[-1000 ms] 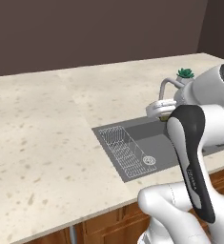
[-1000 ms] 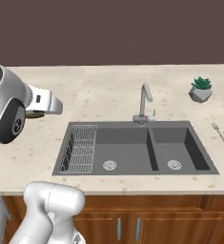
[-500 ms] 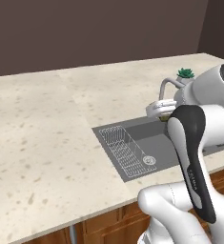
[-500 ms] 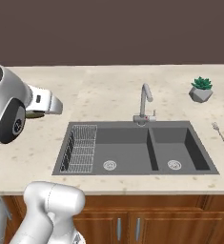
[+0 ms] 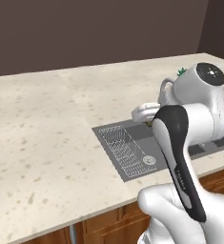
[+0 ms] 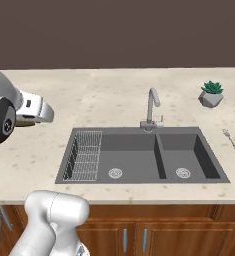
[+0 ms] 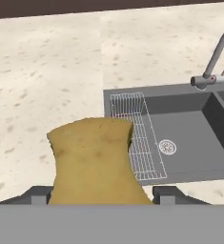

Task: Open the cabinet. Pick the sponge and place it next to the sink. Then close the cabinet.

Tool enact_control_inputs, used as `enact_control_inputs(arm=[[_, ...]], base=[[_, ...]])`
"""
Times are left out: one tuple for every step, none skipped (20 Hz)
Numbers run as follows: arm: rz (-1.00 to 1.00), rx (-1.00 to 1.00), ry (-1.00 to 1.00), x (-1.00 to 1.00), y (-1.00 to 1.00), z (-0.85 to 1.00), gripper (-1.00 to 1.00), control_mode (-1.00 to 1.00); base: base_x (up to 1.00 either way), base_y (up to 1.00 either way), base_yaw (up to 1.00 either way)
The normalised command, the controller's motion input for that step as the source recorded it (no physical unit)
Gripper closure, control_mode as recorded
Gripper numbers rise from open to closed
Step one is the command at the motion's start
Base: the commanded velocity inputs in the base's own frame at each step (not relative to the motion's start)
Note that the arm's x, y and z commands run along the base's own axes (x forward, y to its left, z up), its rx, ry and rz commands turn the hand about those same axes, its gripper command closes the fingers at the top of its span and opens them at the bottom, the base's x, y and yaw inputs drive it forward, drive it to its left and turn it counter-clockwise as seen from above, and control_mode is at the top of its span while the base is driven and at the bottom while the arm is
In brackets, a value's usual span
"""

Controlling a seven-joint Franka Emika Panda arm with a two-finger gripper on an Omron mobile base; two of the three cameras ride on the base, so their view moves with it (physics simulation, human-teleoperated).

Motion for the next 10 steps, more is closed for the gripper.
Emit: enact_control_inputs(arm=[[0.00, 0.00, 0.29, 0.00, 0.66, -0.01, 1.00, -1.00], [0.00, 0.00, 0.35, 0.00, 0.63, -0.03, 1.00, -1.00], [0.00, 0.00, 0.45, 0.00, 0.56, 0.00, 1.00, -1.00], [0.00, 0.00, 0.47, 0.01, 0.65, -0.05, 1.00, -1.00], [0.00, 0.00, 0.49, 0.03, 0.59, -0.07, 1.00, -1.00], [0.00, 0.00, 0.52, 0.02, 0.52, -0.06, 1.00, -1.00], [0.00, 0.00, 0.56, 0.06, 0.39, -0.08, 1.00, -1.00], [0.00, 0.00, 0.55, 0.11, 0.21, -0.15, 1.00, -1.00], [0.01, 0.00, 0.50, 0.13, 0.03, -0.21, 1.00, -1.00], [0.08, 0.00, 0.46, 0.59, 0.00, -0.26, 1.00, -1.00]], base=[[0.00, 0.00, 0.00], [0.00, 0.00, 0.00], [0.00, 0.00, 0.00], [0.00, 0.00, 0.00], [0.00, 0.00, 0.00], [0.00, 0.00, 0.00], [0.00, 0.00, 0.00], [0.00, 0.00, 0.00], [0.00, 0.00, 0.00], [0.00, 0.00, 0.00]])
